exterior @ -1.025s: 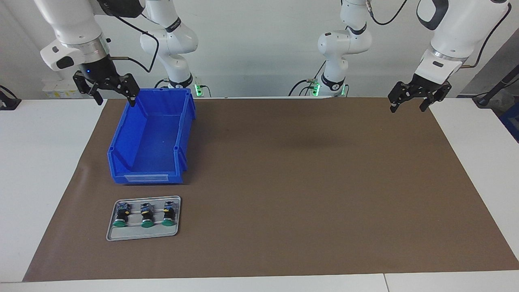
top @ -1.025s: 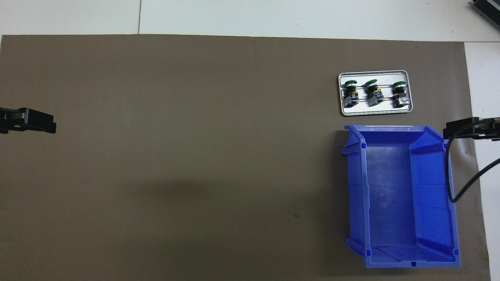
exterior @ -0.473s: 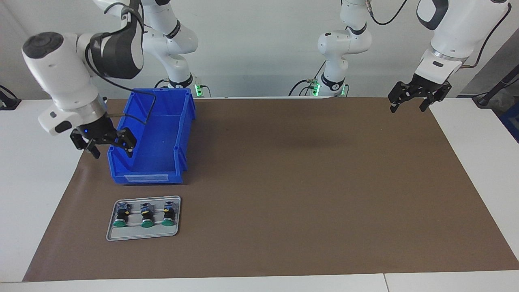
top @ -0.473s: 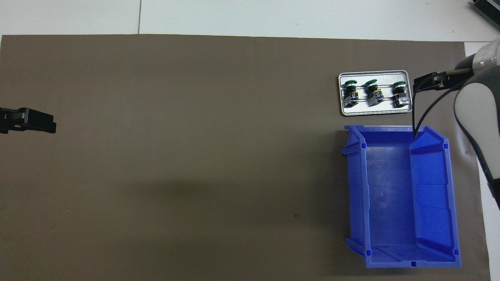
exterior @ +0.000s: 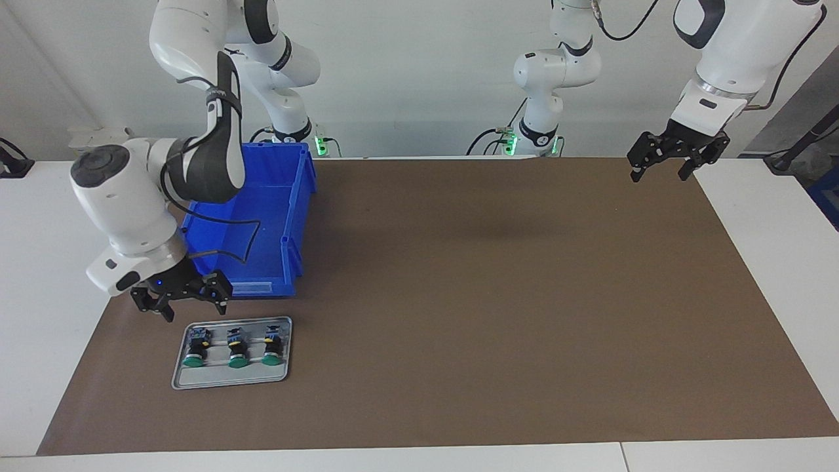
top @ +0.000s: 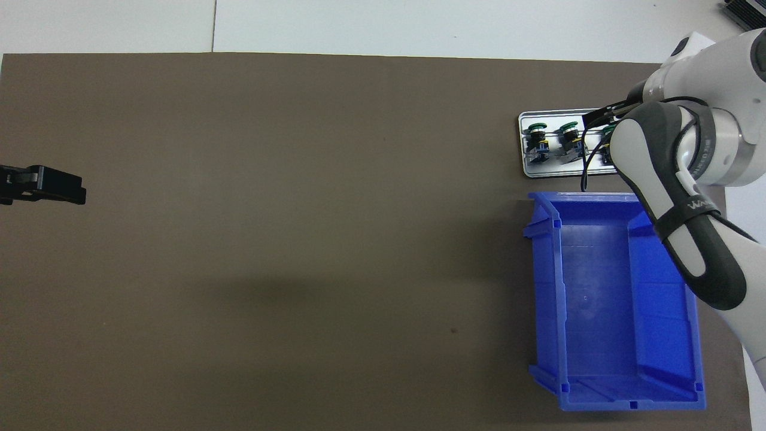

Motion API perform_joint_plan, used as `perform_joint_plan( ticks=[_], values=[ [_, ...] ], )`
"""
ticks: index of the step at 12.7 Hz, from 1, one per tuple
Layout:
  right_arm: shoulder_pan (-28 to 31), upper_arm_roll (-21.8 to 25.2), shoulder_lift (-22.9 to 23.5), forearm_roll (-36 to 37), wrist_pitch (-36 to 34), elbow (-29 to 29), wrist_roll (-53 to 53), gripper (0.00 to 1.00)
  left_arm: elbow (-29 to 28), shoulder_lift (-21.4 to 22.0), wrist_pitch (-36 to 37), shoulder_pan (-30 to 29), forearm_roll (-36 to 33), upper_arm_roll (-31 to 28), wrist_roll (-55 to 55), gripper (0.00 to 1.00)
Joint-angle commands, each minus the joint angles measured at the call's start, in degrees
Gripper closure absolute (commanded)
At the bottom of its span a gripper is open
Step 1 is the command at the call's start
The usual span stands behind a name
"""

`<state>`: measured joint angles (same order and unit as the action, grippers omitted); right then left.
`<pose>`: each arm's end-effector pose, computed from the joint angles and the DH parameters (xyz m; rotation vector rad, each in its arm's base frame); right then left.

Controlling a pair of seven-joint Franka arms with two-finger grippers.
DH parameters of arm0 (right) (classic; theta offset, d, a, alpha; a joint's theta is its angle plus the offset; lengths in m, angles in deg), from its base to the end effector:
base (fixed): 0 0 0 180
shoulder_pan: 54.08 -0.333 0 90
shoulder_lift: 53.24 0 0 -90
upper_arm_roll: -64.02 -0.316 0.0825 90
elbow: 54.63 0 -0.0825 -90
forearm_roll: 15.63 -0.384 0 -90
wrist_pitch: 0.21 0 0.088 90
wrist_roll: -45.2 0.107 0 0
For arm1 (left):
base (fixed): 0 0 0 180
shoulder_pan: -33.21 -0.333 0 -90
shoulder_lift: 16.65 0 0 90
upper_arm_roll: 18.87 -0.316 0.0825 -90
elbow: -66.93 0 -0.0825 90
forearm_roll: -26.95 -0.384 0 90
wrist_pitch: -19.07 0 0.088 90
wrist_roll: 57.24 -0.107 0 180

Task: Place and press button with both arms
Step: 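Reach the right gripper to the metal tray and grasp a green button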

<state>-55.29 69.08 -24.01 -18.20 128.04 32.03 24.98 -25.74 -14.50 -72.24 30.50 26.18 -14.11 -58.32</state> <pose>0.7157 -0.0363 0.3904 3.0458 0.4256 0.3277 0.5445 -0.0190 0.6250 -3.1239 0.0856 -0.0216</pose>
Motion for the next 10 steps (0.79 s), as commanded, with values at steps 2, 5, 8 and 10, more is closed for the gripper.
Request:
perform_joint_plan(
  ticks=[2, 5, 8, 10],
  values=[
    [0.33, -0.49, 0.64, -3.48, 9.11, 7.03, -4.92, 0.01, -1.54, 1.45, 0.35, -0.10, -0.99, 0.07, 0.38, 0.00],
    [0.16, -0.49, 1.88, -7.98, 10.44, 7.74, -7.37, 0.01, -1.54, 1.45, 0.35, -0.10, -0.99, 0.07, 0.38, 0.00],
    [-0.02, -0.49, 1.88, -7.98, 15.09, 11.34, -8.96, 0.05, -1.54, 1.45, 0.35, -0.10, -0.99, 0.07, 0.38, 0.00],
    [-0.11, -0.49, 2.06, -7.98, 15.37, 11.69, -9.31, 0.14, -1.54, 1.45, 0.35, -0.10, -0.99, 0.07, 0.38, 0.00]
  ],
)
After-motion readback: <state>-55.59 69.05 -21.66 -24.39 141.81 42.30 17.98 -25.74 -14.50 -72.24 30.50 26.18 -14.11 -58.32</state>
